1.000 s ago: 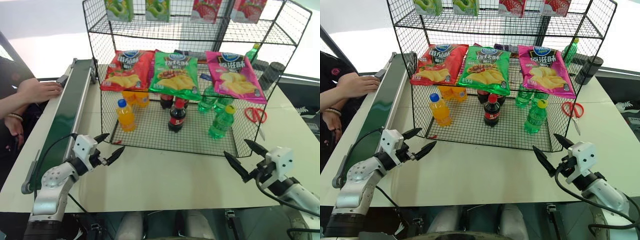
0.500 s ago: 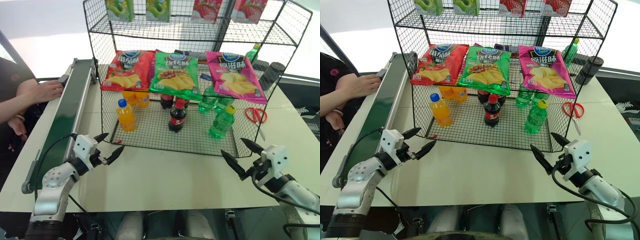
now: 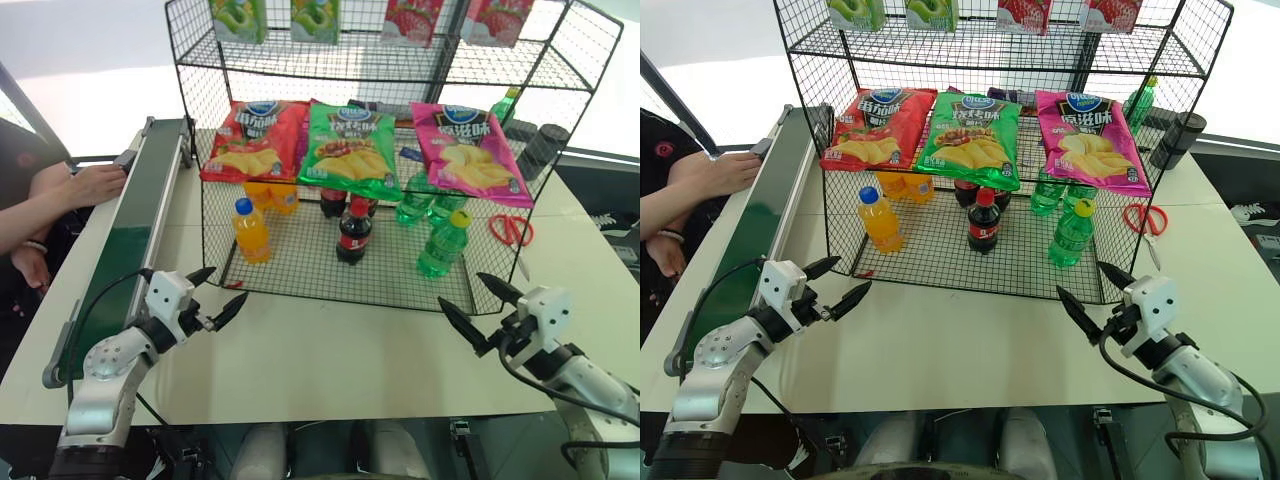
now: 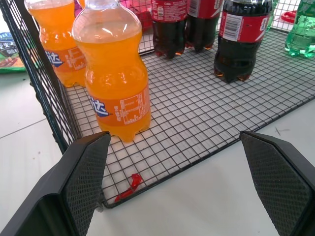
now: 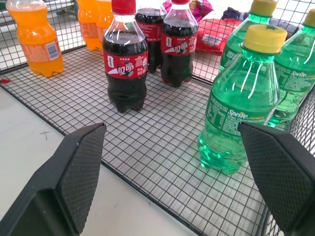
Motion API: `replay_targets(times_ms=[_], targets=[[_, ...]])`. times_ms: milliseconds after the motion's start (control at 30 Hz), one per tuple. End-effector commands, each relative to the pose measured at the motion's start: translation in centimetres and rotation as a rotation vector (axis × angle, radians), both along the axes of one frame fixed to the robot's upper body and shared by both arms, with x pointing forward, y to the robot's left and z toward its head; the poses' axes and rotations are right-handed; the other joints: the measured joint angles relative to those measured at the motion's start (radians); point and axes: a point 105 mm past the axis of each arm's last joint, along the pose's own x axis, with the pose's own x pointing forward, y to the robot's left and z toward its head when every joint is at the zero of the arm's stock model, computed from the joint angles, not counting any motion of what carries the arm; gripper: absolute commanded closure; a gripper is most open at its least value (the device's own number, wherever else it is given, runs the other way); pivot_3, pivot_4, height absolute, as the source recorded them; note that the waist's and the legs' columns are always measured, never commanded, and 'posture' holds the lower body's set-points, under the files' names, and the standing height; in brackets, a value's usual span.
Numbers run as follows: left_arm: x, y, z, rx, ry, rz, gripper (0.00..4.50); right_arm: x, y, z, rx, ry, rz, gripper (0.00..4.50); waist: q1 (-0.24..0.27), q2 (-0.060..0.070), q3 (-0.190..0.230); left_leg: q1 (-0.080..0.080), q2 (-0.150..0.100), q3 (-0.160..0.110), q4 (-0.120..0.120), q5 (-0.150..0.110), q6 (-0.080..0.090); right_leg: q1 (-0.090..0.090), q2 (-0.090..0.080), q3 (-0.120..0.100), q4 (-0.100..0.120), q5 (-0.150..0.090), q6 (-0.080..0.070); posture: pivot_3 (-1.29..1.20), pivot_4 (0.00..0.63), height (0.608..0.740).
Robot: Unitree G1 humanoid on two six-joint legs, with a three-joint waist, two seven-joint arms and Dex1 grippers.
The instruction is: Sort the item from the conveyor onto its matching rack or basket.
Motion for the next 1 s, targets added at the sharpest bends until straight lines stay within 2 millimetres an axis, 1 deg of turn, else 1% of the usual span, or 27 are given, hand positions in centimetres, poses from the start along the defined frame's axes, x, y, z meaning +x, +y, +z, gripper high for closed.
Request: replay_targets(times_ms=[33,233,1000], targets=[[0.04,0.09,1.04,0.0,-0.052,0.004,0.0,-0.05,0.42,1.01,-0.002,-0.043,0.011,0.04,0.001,0.0,0.0,0.0,0.0,0.0,0.0,0.0,0.0,0.0,0.0,0.0,0.0,0.0,0.0,0.0,0.15,0.732],[0.24,-0.25,0.97,-0.009,-0.054,-0.002,0.0,-0.25,0.66,1.09,0.0,-0.044,0.011,0.04,0.0,0.0,0.0,0.0,0.0,0.0,0.0,0.0,0.0,0.0,0.0,0.0,0.0,0.0,0.0,0.0,0.15,0.732],[0.21,-0.31,0.99,-0.017,-0.065,0.003,0.0,-0.07,0.82,0.83,0.004,-0.044,0.017,0.04,0.0,0.0,0.0,0.0,0.0,0.0,0.0,0.0,0.0,0.0,0.0,0.0,0.0,0.0,0.0,0.0,0.15,0.732]])
